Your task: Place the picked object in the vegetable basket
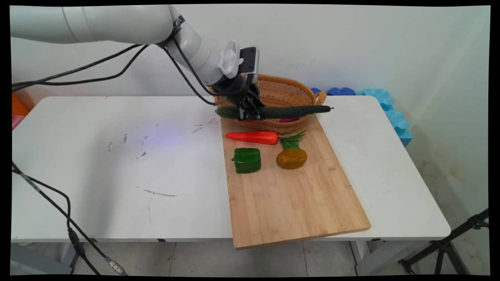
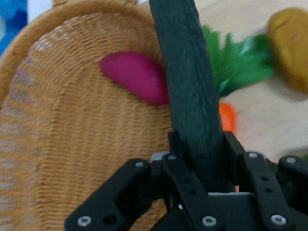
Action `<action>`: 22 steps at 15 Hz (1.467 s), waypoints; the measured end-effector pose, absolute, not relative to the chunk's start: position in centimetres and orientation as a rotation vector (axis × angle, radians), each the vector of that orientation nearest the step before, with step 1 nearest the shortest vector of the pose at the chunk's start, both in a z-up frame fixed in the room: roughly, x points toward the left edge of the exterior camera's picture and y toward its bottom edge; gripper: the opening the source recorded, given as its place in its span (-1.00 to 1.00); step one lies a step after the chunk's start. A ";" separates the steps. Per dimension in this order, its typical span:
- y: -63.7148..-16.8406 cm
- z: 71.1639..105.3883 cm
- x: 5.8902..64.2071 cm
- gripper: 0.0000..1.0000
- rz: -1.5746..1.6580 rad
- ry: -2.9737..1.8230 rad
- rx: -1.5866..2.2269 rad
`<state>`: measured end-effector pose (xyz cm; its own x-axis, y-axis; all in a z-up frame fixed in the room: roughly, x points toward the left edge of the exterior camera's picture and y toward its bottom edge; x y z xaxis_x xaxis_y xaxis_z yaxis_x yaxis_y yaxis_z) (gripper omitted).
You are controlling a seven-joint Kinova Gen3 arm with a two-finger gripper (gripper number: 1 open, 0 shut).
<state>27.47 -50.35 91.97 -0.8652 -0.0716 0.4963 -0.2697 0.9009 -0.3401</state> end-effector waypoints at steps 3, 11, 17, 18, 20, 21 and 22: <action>-52.2 91.7 28.7 -1.00 0.596 -2.599 0.215; -57.0 90.1 31.5 -1.00 0.682 -2.646 0.125; -59.3 88.2 33.0 -1.00 0.707 -2.673 0.083; -59.6 87.9 33.2 -1.00 0.708 -2.676 0.079; -60.0 87.3 33.5 -1.00 0.706 -2.678 0.075; -60.1 87.0 33.6 -1.00 0.704 -2.679 0.072; -60.3 86.7 33.7 -1.00 0.700 -2.680 0.071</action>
